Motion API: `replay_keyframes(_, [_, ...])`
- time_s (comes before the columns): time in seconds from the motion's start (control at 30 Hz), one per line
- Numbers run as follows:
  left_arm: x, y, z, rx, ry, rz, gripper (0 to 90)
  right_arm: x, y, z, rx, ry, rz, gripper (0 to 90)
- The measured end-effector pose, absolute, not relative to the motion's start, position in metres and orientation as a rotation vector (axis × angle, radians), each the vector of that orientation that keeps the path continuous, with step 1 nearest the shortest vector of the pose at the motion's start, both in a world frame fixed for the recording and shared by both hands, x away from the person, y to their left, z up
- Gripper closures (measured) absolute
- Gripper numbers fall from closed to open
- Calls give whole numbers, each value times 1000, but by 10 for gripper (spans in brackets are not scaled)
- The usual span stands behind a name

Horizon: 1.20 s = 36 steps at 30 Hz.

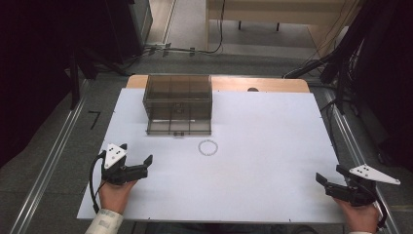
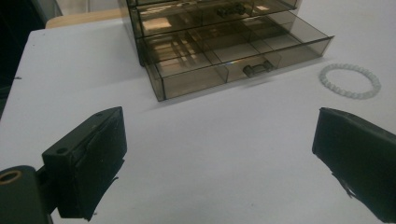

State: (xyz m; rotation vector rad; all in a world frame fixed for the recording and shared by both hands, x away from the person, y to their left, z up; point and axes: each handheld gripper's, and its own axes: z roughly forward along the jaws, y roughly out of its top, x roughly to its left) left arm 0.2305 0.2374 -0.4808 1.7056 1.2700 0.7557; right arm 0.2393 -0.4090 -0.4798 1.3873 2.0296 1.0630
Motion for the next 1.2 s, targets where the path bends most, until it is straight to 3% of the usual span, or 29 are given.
replay_keyframes(1.2, [232, 226, -482, 1719, 1262, 750, 47, 239, -406, -478, 1372, 2026, 1063, 125])
